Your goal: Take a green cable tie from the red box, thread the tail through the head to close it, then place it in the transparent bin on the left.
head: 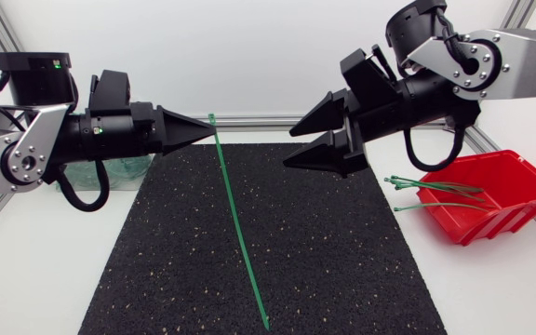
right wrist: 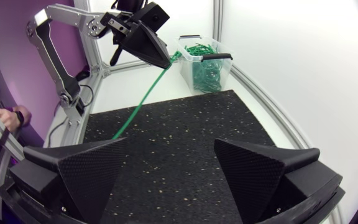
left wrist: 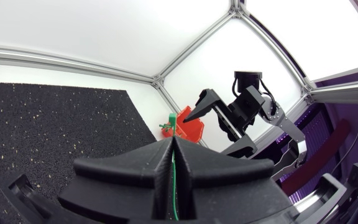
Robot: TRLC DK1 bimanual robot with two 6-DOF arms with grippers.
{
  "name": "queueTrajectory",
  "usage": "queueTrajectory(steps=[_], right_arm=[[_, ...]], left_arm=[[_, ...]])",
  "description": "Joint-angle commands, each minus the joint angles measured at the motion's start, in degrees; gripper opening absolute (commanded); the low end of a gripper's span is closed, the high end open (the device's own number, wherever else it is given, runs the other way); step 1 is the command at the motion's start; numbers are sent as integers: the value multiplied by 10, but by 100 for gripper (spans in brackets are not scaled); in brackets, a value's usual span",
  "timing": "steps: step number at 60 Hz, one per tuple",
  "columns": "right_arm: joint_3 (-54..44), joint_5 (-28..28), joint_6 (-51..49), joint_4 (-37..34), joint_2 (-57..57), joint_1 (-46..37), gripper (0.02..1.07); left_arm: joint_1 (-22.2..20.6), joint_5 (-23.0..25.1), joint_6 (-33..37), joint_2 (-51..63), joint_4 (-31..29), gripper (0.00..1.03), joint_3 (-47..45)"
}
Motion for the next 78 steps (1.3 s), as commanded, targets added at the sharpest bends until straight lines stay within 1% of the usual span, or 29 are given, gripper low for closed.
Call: queueTrajectory(steps=[1,3,5,10,15,20,24,30,34,36,41,44,52,55,60,65,74,78], right_arm=[[17,34,-33,11,17,9,103],[19,50,-58,12,18,16,103],[14,53,-87,18,16,18,103],[-2,88,-116,67,11,27,103],[-12,102,-162,81,9,35,103],[-40,154,-206,124,-2,58,103],[-67,182,-239,171,-12,73,103],[-91,209,-300,184,-26,102,103],[-124,240,-339,226,-45,126,103],[-135,251,-353,235,-52,138,103],[-151,256,-400,244,-63,160,103],[-164,257,-424,263,-72,168,103],[-177,267,-433,305,-78,186,103],[-189,282,-450,328,-78,195,103],[-225,318,-501,386,-77,219,103],[-238,330,-511,387,-75,237,103],[-244,329,-526,388,-70,248,104],[-254,328,-550,394,-72,254,103]], left_arm=[[6,19,-17,23,-15,4,37],[11,34,-21,30,-25,4,46],[12,41,-26,34,-28,4,49],[12,50,-27,42,-36,4,53],[12,61,-28,50,-45,4,59],[16,70,-29,59,-54,4,65],[16,74,-29,63,-57,4,66],[16,77,-28,66,-61,4,67],[18,78,-29,68,-62,4,67],[19,80,-29,68,-62,4,67],[20,83,-29,68,-64,4,67],[21,84,-29,68,-64,4,67],[21,86,-28,69,-65,4,66],[21,89,-28,69,-66,4,66],[22,91,-28,69,-68,4,65],[23,97,-29,69,-71,4,66],[23,101,-29,69,-78,4,68],[24,101,-28,69,-81,4,69]])
